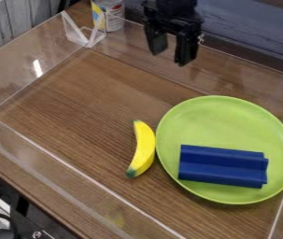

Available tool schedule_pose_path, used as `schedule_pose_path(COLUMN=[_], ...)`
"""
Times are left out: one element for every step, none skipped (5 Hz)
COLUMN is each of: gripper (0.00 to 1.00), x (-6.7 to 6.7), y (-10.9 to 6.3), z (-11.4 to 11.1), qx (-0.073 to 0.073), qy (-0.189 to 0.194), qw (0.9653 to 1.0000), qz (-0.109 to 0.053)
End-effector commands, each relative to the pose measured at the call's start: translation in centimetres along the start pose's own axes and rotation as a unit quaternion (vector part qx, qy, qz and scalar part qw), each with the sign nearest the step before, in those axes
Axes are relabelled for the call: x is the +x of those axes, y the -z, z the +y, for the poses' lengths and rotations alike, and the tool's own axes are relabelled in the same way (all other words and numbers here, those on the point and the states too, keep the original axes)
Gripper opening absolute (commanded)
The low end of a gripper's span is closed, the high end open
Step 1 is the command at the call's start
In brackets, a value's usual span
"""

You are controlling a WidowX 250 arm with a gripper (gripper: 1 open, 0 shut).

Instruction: Put the banana in the green plate

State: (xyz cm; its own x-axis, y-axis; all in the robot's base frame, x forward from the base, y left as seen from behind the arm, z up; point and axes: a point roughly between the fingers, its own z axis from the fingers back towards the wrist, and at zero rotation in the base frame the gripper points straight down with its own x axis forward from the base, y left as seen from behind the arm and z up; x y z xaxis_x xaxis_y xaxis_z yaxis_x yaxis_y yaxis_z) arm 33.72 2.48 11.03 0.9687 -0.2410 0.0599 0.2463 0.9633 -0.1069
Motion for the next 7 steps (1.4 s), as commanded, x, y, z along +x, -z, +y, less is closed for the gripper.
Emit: schedule_pose_path(gripper=[1.0,1.0,1.0,1.0,1.0,1.0,1.0], x=[1.5,1.9,1.4,1.6,2.3,2.1,1.6], y=[-1.1,-0.3,-0.7,-1.4,-1.4,-1.0,-0.1], z=[0.8,1.3,1.4,1.4,1.5,1.5,1.6], qx=[0.011,0.009,0.007,0.008,0.007,0.002,-0.005], qy=[0.009,0.01,0.01,0.011,0.014,0.013,0.012], qw=[0.9995,0.9997,0.9997,0.9996,0.9994,0.9996,0.9998], qz=[-0.029,-0.023,-0.02,-0.026,-0.033,-0.025,-0.014])
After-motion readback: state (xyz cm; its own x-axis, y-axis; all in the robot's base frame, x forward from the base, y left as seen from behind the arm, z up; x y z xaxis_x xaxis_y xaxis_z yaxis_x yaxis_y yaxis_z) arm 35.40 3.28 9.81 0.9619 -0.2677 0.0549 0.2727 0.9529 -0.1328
